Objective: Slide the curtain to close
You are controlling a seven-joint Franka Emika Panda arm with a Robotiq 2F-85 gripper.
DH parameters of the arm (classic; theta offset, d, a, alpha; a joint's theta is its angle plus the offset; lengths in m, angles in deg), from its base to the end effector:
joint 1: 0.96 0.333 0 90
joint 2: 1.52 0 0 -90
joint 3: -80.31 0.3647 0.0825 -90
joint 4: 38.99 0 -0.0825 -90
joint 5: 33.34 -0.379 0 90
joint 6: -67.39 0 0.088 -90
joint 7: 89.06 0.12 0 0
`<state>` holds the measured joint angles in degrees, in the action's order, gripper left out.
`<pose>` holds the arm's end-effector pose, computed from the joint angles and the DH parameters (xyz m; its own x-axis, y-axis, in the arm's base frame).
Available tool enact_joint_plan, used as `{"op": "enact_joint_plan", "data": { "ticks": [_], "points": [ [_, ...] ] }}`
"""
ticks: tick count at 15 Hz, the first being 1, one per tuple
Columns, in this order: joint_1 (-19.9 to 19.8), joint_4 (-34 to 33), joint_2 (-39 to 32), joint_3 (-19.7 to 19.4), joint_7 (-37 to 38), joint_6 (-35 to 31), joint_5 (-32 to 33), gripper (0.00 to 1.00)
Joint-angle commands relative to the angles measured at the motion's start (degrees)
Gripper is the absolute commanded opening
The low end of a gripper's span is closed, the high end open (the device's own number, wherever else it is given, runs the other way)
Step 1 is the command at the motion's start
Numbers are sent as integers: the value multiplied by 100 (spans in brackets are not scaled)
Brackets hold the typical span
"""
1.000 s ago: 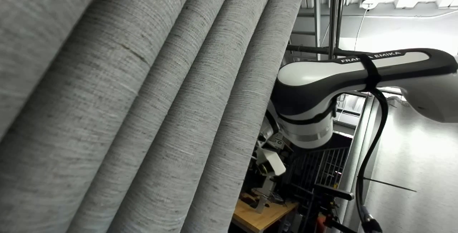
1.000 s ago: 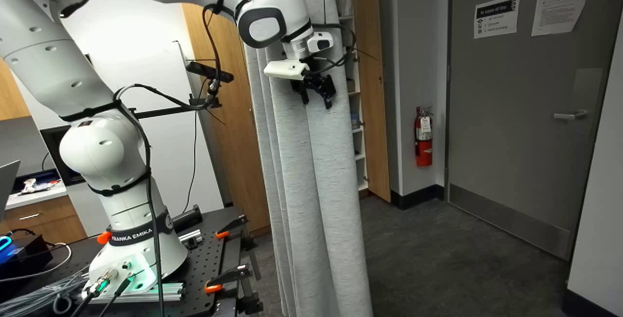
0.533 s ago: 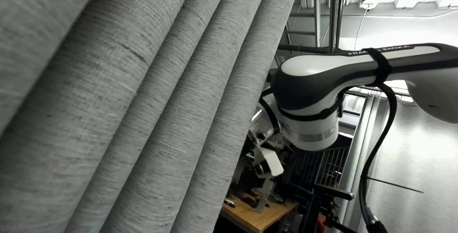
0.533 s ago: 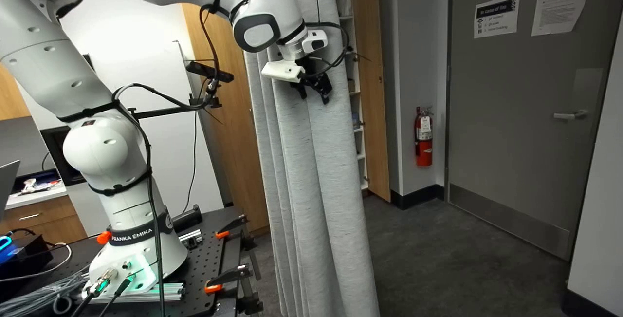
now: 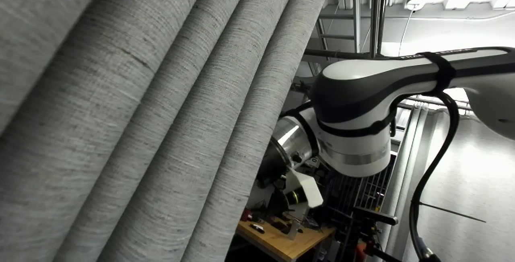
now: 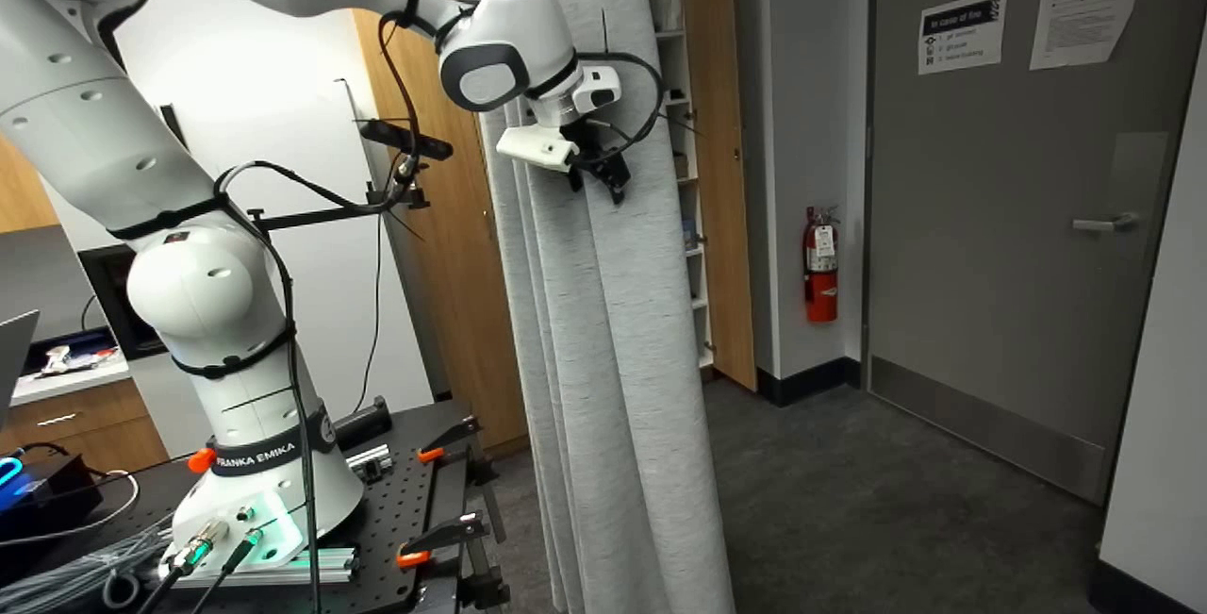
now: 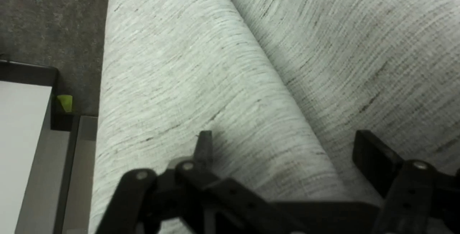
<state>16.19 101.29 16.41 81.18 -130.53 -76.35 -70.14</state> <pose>0.4337 0.1415 0.4926 0.7516 0.4233 0.5059 0.5881 -0.7773 -0.2233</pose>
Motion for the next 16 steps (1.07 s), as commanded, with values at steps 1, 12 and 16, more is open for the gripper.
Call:
{"op": "enact_joint_plan", "data": {
  "ticks": [1, 12, 16],
  "points": [
    [82, 268, 173, 71, -196, -852, -256, 100],
    [823, 379, 163, -42, -676, -3106, -846, 100],
    [1078, 384, 285, -108, -854, -3744, -876, 100]
  ]
}}
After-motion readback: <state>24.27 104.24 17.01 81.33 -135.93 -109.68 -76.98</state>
